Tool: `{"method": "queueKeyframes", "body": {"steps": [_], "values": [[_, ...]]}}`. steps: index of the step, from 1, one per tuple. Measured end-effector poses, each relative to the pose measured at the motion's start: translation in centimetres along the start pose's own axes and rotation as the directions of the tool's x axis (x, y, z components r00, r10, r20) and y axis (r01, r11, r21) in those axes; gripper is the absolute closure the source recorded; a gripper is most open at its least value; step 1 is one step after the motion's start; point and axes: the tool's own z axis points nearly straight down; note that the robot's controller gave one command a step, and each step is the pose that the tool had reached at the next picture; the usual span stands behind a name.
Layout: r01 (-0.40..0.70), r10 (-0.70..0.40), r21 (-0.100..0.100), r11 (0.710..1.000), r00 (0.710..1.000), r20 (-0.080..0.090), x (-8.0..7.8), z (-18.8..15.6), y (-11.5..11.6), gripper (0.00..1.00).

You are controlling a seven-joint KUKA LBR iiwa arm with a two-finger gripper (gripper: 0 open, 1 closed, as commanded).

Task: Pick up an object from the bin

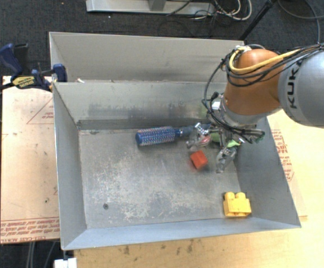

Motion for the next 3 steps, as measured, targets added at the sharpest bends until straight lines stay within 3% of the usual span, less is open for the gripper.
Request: {"method": "queueKeyframes", "body": {"steps": [1, 2, 3], "values": [[-0.02, 0.02, 0.001, 1.0, 1.0, 0.006, 0.57, 2.65, 0.11, 0.0], [-0.02, 0.02, 0.0, 1.0, 1.0, 0.002, 0.35, 2.4, 0.05, 0.0], [-0.023, 0.023, 0.005, 1.0, 1.0, 0.007, 0.18, 2.06, -0.15, 1.0]]}}
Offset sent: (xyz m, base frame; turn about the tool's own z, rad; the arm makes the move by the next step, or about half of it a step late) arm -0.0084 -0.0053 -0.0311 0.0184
